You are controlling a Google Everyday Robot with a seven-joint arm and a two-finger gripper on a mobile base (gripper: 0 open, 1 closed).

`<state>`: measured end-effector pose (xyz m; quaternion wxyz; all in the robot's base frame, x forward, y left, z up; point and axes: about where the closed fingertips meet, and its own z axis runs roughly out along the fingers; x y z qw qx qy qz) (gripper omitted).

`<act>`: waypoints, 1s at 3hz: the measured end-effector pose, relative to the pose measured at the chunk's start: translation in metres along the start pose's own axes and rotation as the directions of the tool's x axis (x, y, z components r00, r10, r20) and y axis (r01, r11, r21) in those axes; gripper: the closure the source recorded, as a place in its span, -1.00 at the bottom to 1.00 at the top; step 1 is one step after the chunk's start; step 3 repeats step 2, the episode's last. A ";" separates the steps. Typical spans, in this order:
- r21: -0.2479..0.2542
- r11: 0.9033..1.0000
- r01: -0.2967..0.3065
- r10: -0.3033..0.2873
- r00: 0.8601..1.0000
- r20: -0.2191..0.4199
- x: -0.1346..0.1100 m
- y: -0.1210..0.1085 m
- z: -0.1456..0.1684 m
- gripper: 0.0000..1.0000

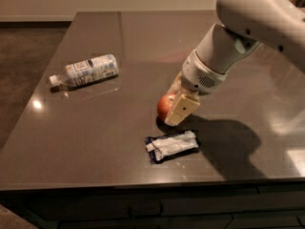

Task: Move apple near rxbar blueberry

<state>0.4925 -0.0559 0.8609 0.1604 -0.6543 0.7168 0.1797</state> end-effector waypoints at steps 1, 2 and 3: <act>0.001 1.000 0.001 -0.001 1.000 0.000 -0.001 0.000 0.000 -1.00; 0.001 1.000 0.001 -0.001 1.000 0.000 -0.001 0.000 0.000 -1.00; 0.001 1.000 0.001 -0.001 1.000 0.000 -0.001 0.000 0.000 -1.00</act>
Offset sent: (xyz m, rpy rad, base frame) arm -0.0003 0.0006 0.0002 -0.0003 -0.0012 0.0009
